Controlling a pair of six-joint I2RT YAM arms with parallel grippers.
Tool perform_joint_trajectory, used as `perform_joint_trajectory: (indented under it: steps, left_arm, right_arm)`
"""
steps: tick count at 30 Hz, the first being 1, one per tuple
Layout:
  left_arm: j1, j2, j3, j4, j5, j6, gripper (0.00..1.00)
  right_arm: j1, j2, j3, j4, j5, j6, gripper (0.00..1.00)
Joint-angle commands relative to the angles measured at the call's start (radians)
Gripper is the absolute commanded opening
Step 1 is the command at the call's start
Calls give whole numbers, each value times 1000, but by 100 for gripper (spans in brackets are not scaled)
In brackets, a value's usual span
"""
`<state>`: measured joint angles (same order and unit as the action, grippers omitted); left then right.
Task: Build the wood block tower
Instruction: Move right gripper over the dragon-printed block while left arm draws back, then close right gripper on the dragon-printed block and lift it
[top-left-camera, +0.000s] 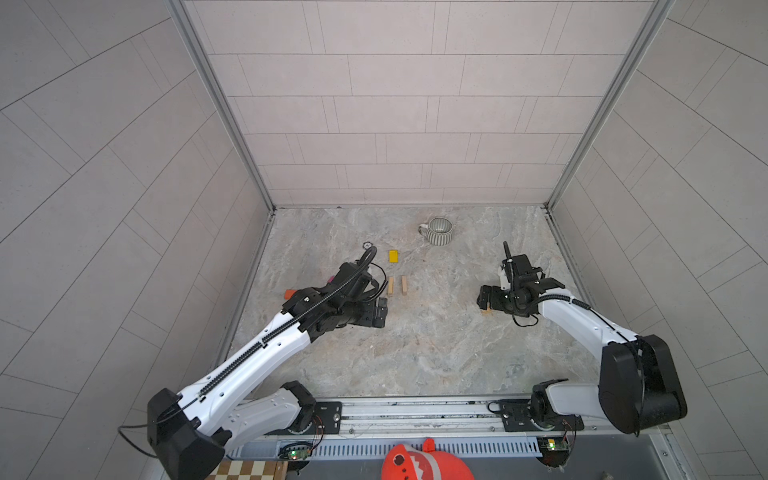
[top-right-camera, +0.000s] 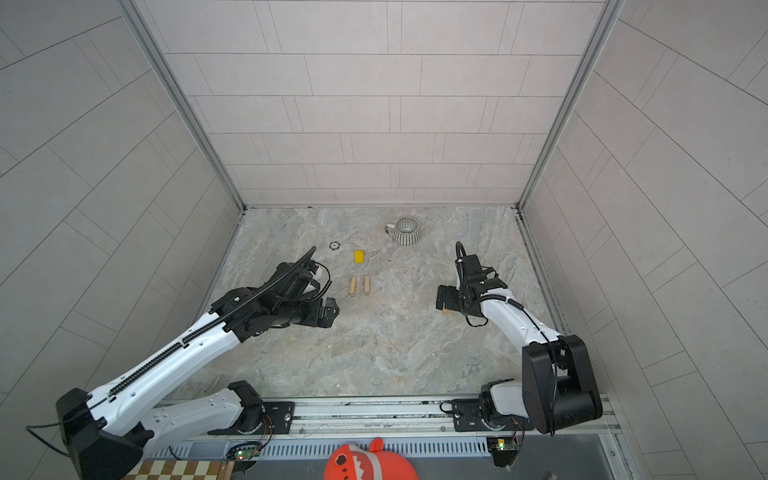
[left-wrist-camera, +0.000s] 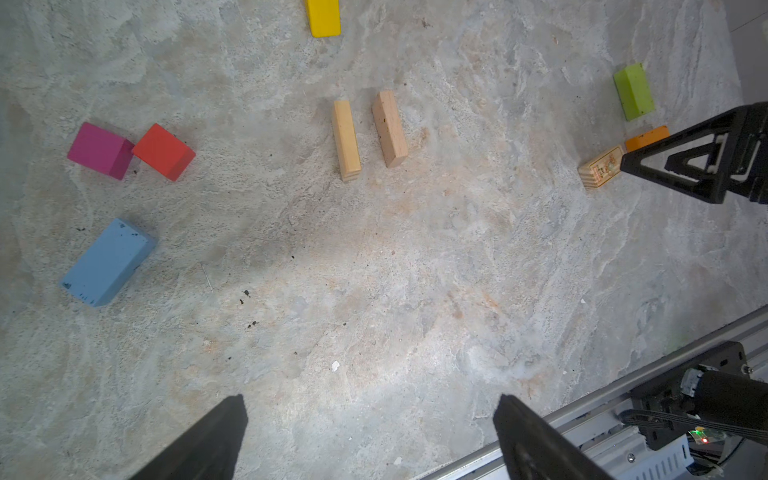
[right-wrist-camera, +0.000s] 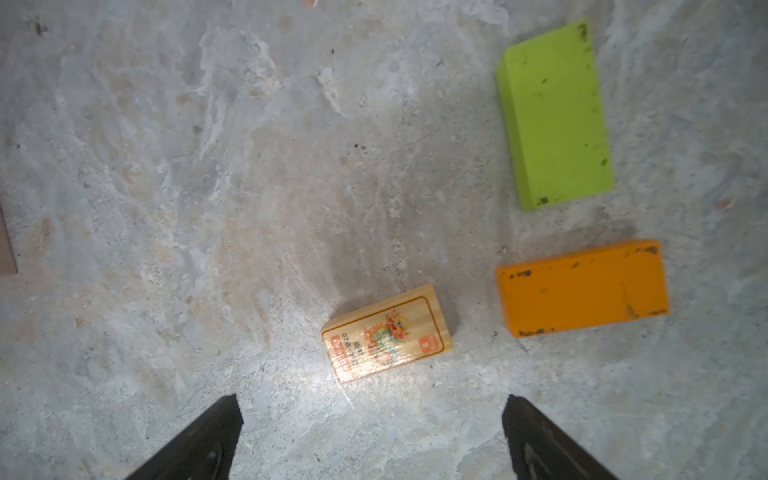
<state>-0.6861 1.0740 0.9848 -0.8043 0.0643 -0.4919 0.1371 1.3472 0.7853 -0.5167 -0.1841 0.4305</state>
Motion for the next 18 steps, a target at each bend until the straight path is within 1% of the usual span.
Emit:
perform_joint_trajectory:
  steps: [1,5,8,13,18]
  left_arm:
    - [-3,28,15,34,8,19,100]
    - [-3,60,12,63,-9,18,100]
    - [-2,75,0,80,-22,12,100]
    - [-3,68,1,76,-34,4,100]
    - [2,69,14,64,-52,31,100]
  right_arm:
    - [-15,58,47,6,-4,-43,99]
    - [-22,154,102,-23,-41,-88,98]
    - [-22,199,113,-9,-72,-86,96]
    - [-23,213,110,6,-63,-78,94]
    - [-11,196,109,-19,-59,-80,92]
